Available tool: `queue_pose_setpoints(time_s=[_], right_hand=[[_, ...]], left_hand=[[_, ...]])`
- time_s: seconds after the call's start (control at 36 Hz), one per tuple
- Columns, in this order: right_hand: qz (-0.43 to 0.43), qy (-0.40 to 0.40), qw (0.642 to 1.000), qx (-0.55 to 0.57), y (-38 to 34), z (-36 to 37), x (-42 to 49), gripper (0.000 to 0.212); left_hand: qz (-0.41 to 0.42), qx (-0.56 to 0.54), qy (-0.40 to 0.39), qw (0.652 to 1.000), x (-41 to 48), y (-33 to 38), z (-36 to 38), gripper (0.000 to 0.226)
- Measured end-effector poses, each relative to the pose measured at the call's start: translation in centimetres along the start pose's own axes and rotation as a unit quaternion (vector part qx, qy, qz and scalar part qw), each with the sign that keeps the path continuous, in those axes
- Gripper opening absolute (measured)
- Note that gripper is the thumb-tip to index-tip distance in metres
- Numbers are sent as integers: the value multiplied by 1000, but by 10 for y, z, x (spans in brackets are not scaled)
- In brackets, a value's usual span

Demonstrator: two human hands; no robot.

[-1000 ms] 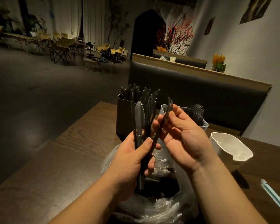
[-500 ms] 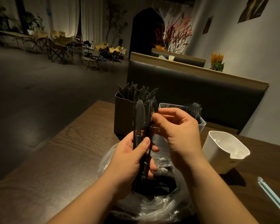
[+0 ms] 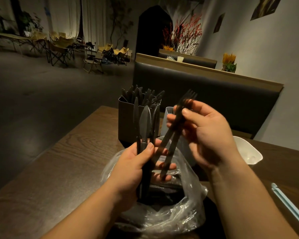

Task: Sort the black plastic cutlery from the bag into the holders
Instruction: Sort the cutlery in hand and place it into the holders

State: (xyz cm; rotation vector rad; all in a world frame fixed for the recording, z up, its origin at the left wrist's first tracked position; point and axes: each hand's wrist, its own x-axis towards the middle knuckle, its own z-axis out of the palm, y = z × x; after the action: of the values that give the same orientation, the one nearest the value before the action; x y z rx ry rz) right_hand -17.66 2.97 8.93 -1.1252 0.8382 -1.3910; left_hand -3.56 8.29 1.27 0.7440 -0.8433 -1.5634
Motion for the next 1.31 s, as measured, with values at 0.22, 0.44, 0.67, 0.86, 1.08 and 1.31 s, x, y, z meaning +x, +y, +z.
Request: queue_pose_setpoints(time_s=[0.22, 0.44, 0.67, 0.86, 1.08, 1.31], right_hand=[[-89, 74, 978, 176, -34, -27, 15, 33], [-220, 101, 952, 186, -41, -53, 35, 40], [-244, 160, 952, 90, -34, -59, 38, 39], [-210, 191, 939, -193, -11, -54, 41, 44], [-277, 147, 759, -570, 7, -75, 52, 26], [-200, 115, 643, -730, -14, -71, 37, 27]], left_hand=[[0, 7, -15, 1000, 4, -6, -3, 41], [-9, -9, -29, 999, 8, -13, -4, 39], [-37, -13, -43, 998, 10, -15, -10, 38], [-42, -51, -91, 994, 8, -13, -14, 32], [7, -22, -89, 996, 4, -7, -8, 25], [36, -9, -46, 998, 5, -7, -6, 20]])
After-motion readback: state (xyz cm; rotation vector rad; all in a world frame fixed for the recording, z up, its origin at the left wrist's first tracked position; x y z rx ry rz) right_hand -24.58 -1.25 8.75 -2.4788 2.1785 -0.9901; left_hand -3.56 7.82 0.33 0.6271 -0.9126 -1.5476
